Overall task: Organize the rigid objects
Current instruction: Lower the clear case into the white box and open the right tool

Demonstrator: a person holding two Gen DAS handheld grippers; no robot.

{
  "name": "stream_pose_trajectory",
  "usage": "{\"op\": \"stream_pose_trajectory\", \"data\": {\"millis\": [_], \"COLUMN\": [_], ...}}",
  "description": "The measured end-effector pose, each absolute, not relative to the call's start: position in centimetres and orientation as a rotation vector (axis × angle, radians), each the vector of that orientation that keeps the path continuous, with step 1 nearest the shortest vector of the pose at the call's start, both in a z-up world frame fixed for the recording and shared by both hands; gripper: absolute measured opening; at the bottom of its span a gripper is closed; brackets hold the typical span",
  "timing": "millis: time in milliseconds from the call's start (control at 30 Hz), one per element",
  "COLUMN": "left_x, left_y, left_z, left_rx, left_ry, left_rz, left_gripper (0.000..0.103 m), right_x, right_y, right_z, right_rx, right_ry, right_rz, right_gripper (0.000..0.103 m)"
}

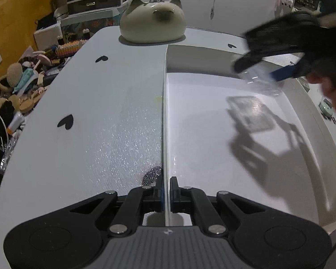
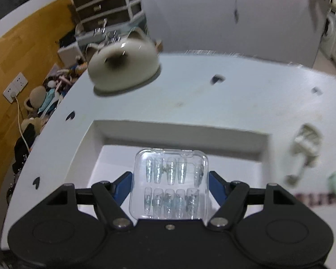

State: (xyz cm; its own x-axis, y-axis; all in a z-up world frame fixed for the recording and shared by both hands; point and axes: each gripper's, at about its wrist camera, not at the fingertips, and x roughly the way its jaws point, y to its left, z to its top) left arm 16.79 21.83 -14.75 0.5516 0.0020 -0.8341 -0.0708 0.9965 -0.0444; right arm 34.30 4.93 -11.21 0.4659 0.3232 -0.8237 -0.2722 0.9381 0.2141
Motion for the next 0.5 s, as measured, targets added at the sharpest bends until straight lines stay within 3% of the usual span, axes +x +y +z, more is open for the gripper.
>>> {"op": "stream_pose_trajectory", "data": {"millis": [500], "left_x": [16.8], "left_y": [22.7], "left_z": [-15.3], "left_rx": [-0.161], "left_ry": [0.992], "left_rz": [0.03], "left_gripper": [0.004], "right_x": [37.4], "right_y": [12.8], "right_z": [-14.7], "right_rx": [0.11], "right_ry": [1.116], "right_rz": [0.349], "right_gripper": [0.074]}}
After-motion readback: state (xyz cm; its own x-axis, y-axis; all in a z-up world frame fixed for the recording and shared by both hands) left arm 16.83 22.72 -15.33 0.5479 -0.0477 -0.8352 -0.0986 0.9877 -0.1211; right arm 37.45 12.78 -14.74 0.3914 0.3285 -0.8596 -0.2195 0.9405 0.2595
